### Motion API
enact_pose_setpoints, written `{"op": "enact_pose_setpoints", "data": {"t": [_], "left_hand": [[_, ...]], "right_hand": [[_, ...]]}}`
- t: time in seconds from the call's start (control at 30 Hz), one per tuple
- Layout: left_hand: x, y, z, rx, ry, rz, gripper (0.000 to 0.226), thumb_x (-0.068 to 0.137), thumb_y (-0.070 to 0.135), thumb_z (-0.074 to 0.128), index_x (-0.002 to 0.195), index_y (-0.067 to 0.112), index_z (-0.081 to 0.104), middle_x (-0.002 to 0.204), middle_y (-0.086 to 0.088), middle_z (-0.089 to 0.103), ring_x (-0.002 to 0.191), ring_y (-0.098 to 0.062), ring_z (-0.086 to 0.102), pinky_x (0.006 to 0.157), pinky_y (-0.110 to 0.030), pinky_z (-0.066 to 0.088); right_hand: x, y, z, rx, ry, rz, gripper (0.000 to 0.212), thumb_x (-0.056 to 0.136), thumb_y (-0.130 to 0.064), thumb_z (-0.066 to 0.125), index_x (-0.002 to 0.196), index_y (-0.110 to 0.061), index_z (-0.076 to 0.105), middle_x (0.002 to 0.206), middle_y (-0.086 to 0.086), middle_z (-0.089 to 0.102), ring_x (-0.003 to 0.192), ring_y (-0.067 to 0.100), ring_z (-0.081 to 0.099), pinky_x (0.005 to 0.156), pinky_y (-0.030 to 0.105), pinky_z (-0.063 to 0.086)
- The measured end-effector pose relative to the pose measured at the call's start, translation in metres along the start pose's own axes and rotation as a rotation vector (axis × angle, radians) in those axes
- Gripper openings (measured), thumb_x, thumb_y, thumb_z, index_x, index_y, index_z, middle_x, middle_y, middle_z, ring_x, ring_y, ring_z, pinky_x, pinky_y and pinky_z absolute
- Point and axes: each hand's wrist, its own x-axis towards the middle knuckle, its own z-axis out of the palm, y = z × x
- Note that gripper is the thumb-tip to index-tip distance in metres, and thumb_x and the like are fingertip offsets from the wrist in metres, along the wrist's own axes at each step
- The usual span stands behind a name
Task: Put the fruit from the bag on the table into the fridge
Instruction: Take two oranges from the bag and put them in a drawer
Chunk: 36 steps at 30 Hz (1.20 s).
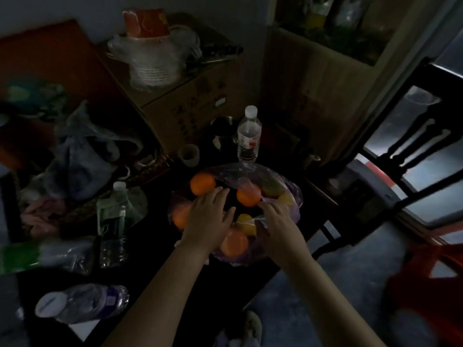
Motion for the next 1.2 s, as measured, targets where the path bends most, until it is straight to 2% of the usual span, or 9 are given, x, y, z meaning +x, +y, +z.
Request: {"op": "enact_pose_setpoints", "data": {"t": [0.13, 0.27, 0.4, 0.53, 0.67, 0.83, 1.03, 1.2], "left_hand": [[0.023, -0.015, 0.007, 0.002, -0.043, -0.081, 0.050, 0.099, 0.045, 0.035, 0.144, 0.022, 0.033, 0.148, 0.004, 0.033, 0.134, -0.017, 0.032, 0.105, -0.034, 0.035], [0.038, -0.027, 0.016, 0.019, -0.064, -0.157, 0.049, 0.100, 0.042, 0.036, 0.145, 0.022, 0.031, 0.148, 0.004, 0.033, 0.133, -0.018, 0.034, 0.102, -0.034, 0.039], [0.049, -0.040, 0.026, 0.039, -0.070, -0.194, 0.050, 0.100, 0.038, 0.040, 0.145, 0.019, 0.029, 0.150, 0.002, 0.030, 0.133, -0.020, 0.032, 0.101, -0.034, 0.039], [0.065, -0.057, 0.036, 0.064, -0.086, -0.237, 0.053, 0.096, 0.032, 0.048, 0.144, 0.018, 0.031, 0.148, -0.001, 0.030, 0.132, -0.024, 0.034, 0.098, -0.040, 0.042], [0.081, -0.067, 0.041, 0.096, -0.043, -0.227, 0.051, 0.093, 0.027, 0.054, 0.139, 0.014, 0.036, 0.146, -0.005, 0.029, 0.132, -0.028, 0.031, 0.097, -0.042, 0.043], [0.095, -0.075, 0.041, 0.106, 0.002, -0.240, 0.054, 0.089, 0.023, 0.061, 0.137, 0.010, 0.039, 0.139, -0.011, 0.032, 0.127, -0.032, 0.031, 0.095, -0.043, 0.044], [0.102, -0.080, 0.046, 0.182, 0.000, -0.235, 0.064, 0.084, 0.018, 0.064, 0.141, 0.021, 0.035, 0.140, -0.008, 0.031, 0.125, -0.032, 0.030, 0.094, -0.044, 0.042], [0.109, -0.085, 0.050, 0.163, -0.002, -0.234, 0.074, 0.077, 0.012, 0.070, 0.142, 0.022, 0.035, 0.141, -0.010, 0.032, 0.129, -0.034, 0.028, 0.096, -0.049, 0.042]], "right_hand": [[0.033, 0.016, 0.019, -0.003, -0.096, -0.048, 0.045, 0.093, -0.027, 0.048, 0.138, -0.023, 0.041, 0.141, -0.002, 0.046, 0.126, 0.018, 0.046, 0.095, 0.031, 0.042], [0.062, 0.021, 0.036, 0.025, -0.197, -0.078, 0.044, 0.094, -0.023, 0.046, 0.137, -0.022, 0.042, 0.142, 0.001, 0.043, 0.123, 0.021, 0.048, 0.090, 0.033, 0.045], [0.084, 0.024, 0.049, -0.010, -0.271, -0.123, 0.047, 0.097, -0.028, 0.044, 0.142, -0.022, 0.035, 0.148, 0.000, 0.032, 0.133, 0.021, 0.035, 0.099, 0.034, 0.040], [0.100, 0.034, 0.056, -0.080, -0.247, -0.194, 0.046, 0.096, -0.027, 0.046, 0.141, -0.019, 0.039, 0.150, 0.000, 0.032, 0.140, 0.018, 0.022, 0.111, 0.034, 0.030], [0.115, 0.041, 0.054, -0.125, -0.221, -0.222, 0.046, 0.093, -0.023, 0.051, 0.138, -0.016, 0.044, 0.145, 0.001, 0.040, 0.137, 0.019, 0.028, 0.108, 0.027, 0.027], [0.125, 0.049, 0.057, -0.130, -0.253, -0.171, 0.054, 0.092, -0.024, 0.054, 0.143, -0.018, 0.036, 0.147, 0.000, 0.035, 0.136, 0.021, 0.028, 0.106, 0.029, 0.030], [0.131, 0.060, 0.061, -0.177, -0.293, -0.149, 0.064, 0.088, -0.027, 0.057, 0.146, -0.021, 0.030, 0.151, -0.001, 0.029, 0.139, 0.023, 0.024, 0.108, 0.034, 0.030], [0.136, 0.063, 0.065, -0.254, -0.330, -0.134, 0.076, 0.085, -0.030, 0.061, 0.149, -0.026, 0.020, 0.153, -0.002, 0.023, 0.140, 0.023, 0.020, 0.110, 0.036, 0.027]]}}
